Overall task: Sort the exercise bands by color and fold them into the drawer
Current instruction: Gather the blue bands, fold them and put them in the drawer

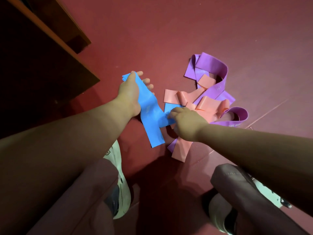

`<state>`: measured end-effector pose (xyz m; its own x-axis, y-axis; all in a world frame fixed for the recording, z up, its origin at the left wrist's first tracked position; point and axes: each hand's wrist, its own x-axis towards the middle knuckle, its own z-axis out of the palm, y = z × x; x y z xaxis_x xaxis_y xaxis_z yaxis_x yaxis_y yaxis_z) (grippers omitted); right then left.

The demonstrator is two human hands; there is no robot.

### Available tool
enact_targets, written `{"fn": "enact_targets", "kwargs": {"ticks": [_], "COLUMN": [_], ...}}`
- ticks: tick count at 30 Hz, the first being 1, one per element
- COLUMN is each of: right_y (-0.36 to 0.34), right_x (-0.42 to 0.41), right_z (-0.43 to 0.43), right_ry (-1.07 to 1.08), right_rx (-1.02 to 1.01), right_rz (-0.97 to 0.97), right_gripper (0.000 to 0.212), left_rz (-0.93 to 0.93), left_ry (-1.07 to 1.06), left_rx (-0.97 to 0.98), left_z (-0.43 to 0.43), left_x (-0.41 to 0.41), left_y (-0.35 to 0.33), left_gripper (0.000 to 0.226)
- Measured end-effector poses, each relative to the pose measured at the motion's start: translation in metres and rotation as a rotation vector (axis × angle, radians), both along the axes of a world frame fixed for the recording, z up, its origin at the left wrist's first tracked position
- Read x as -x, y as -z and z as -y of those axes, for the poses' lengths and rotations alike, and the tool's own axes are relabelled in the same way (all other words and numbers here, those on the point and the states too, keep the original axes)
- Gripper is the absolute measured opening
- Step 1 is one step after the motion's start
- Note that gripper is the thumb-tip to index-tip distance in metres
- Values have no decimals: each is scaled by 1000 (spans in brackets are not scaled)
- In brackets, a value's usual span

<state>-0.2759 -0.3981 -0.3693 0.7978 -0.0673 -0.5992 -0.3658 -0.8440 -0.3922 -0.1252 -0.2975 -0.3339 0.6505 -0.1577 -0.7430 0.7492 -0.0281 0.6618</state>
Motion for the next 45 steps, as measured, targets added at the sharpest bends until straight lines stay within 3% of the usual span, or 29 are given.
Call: {"fn": "enact_targets", "kwargs": {"ticks": [4, 7, 15, 20, 28, 33, 38, 45], "right_y": [3, 5, 7, 13, 12, 22, 17, 7], "right_x": [0, -2, -9, -21, -18, -21, -28, -26], "right_z": [0, 2, -1, -3, 1, 11, 14, 13], "right_ry": [50, -52, -324, -503, -397, -27, 645, 1390], "right_rx": [-8, 89, 185, 306, 329, 87, -141, -624], "right_rz": [-41, -40, 70, -21, 62, 79, 145, 114], "right_gripper": [51, 47, 60, 64, 55, 27, 14, 39], "left_rz": [186, 173, 53, 12, -43, -58, -71, -120], "left_ry": [-189, -284, -215, -168, -172, -147, -133, -62], "left_rx": [-187, -219, -199, -182, -146, -143, -152, -126], "left_z": [-4, -15, -24, -18, -15, -14, -13, -10], "left_x": [-8, -18, -9, -4, 1, 3, 6, 8], "left_y": [4, 8, 12, 11, 12, 11, 14, 13], "left_gripper": [25, 22, 24, 24, 24, 23, 22, 23]}}
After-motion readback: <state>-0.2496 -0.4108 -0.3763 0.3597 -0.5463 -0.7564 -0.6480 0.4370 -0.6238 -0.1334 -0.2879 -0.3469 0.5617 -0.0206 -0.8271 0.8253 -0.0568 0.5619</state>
